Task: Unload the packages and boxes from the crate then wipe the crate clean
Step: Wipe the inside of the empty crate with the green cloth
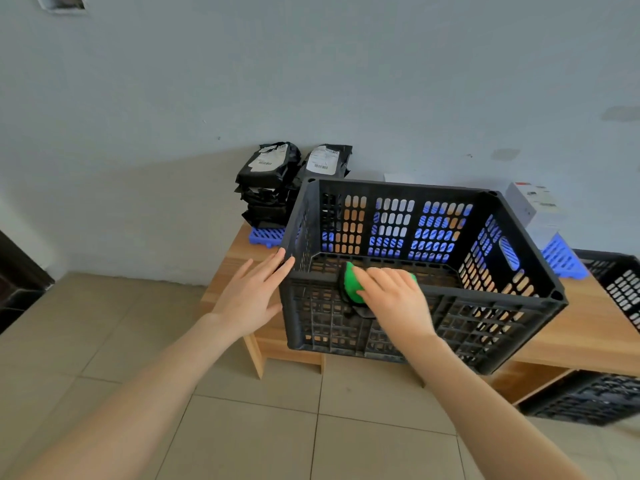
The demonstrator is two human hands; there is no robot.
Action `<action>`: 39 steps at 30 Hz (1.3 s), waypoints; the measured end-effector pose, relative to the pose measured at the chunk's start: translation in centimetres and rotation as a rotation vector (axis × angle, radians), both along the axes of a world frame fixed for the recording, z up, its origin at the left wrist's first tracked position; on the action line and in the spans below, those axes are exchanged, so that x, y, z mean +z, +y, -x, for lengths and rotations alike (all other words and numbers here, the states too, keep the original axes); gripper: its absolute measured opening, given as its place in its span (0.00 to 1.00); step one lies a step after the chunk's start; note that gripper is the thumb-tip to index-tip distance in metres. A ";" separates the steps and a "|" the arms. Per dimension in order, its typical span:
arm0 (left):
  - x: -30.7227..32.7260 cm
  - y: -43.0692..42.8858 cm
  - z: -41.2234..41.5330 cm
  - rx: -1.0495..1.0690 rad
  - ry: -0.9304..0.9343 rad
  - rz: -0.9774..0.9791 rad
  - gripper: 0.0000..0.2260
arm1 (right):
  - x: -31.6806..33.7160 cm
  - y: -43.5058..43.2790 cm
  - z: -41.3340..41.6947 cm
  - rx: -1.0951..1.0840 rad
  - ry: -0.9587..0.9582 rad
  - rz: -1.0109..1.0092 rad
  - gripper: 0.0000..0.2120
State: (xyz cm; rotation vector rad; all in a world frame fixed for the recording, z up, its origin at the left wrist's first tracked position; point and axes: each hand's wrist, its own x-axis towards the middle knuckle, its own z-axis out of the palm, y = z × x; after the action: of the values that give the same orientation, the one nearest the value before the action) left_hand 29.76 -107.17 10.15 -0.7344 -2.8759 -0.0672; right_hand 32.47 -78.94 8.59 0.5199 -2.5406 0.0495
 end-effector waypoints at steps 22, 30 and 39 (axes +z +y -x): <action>0.3 -0.5 0.5 -0.048 -0.005 -0.140 0.38 | -1.1 -11.5 1.9 -0.032 0.002 0.160 0.19; 0.3 0.9 -0.3 -0.081 0.016 0.072 0.38 | -1.0 -0.7 0.4 0.013 0.076 -0.008 0.19; 2.2 2.4 -1.3 0.024 -0.106 0.151 0.37 | 0.2 18.8 -5.8 -0.225 0.028 -0.005 0.22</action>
State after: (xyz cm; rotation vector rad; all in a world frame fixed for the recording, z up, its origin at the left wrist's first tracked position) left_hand 31.08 -104.76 12.37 -0.7435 -3.0160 0.1186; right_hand 38.23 -60.16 8.82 0.2318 -2.5558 -0.0457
